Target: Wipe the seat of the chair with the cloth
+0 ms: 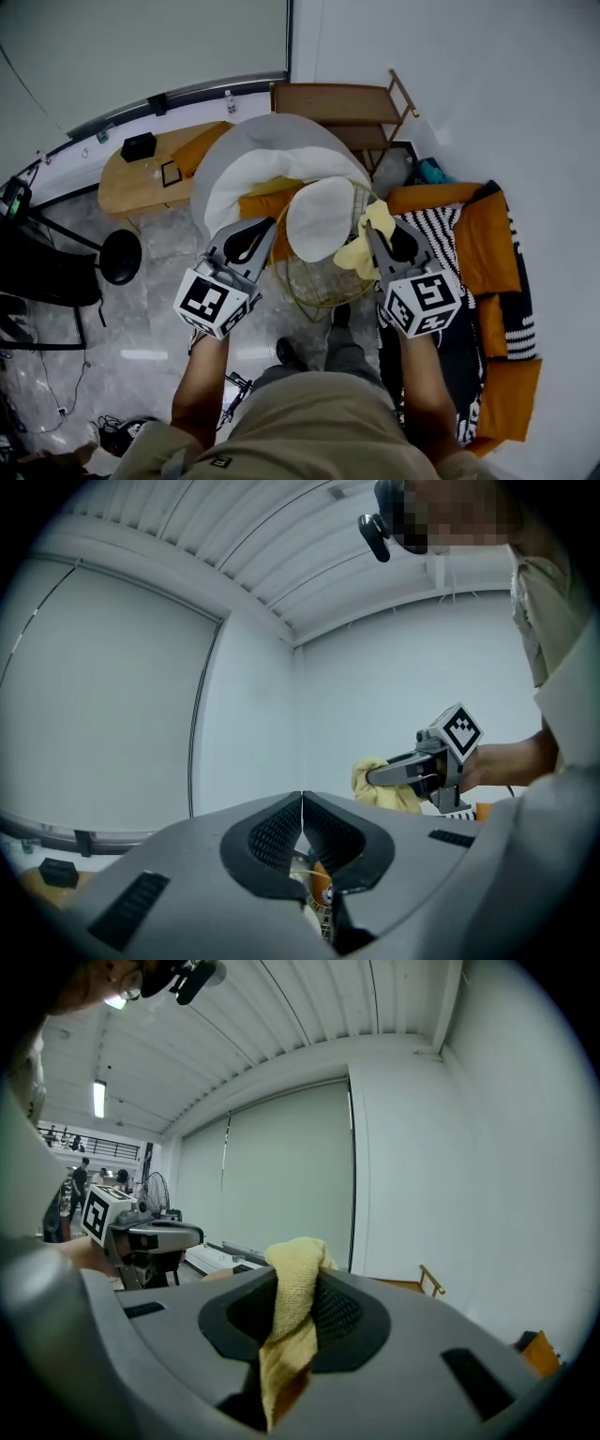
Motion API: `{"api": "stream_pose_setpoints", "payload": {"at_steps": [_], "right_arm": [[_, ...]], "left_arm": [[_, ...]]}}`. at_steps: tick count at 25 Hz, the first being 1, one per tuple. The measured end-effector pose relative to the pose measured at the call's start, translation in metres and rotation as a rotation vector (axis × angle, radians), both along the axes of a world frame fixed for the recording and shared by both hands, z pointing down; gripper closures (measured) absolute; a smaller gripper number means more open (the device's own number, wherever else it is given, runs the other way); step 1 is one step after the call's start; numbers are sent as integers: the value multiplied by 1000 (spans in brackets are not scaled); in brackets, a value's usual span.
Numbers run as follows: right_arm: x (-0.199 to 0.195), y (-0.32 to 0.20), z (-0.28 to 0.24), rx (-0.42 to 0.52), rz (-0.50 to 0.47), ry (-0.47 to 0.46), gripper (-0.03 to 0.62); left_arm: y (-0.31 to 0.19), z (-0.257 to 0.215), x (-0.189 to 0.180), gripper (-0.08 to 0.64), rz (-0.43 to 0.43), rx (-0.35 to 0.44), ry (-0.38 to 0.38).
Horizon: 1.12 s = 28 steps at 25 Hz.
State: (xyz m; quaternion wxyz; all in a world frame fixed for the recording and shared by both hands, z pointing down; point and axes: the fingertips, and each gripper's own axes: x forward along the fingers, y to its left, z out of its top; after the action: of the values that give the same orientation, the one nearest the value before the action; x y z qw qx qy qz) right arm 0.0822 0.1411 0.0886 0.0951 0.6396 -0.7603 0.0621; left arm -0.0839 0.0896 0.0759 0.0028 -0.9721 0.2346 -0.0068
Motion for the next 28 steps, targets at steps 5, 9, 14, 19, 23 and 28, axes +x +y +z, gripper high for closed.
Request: {"api": "stream_pose_setpoints", "payload": {"at_steps": [5, 9, 14, 19, 23, 28], "right_arm": [[3, -44, 20, -20, -48, -20, 509], [10, -83, 33, -37, -92, -35, 511], [31, -122, 60, -78, -113, -49, 511], [49, -158, 118, -148, -108, -60, 508], [58, -189, 187, -214, -111, -59, 508], [43, -222, 281, -296, -142, -36, 508]], "left_arm": [[-22, 16, -2, 540, -56, -22, -37], [-41, 23, 1, 540, -98, -33, -64], [-62, 41, 15, 540, -140, -58, -92], [-80, 76, 25, 540, -180, -116, -105], [-94, 118, 31, 540, -221, -170, -141], [-94, 179, 18, 540, -279, -325, -202]]}}
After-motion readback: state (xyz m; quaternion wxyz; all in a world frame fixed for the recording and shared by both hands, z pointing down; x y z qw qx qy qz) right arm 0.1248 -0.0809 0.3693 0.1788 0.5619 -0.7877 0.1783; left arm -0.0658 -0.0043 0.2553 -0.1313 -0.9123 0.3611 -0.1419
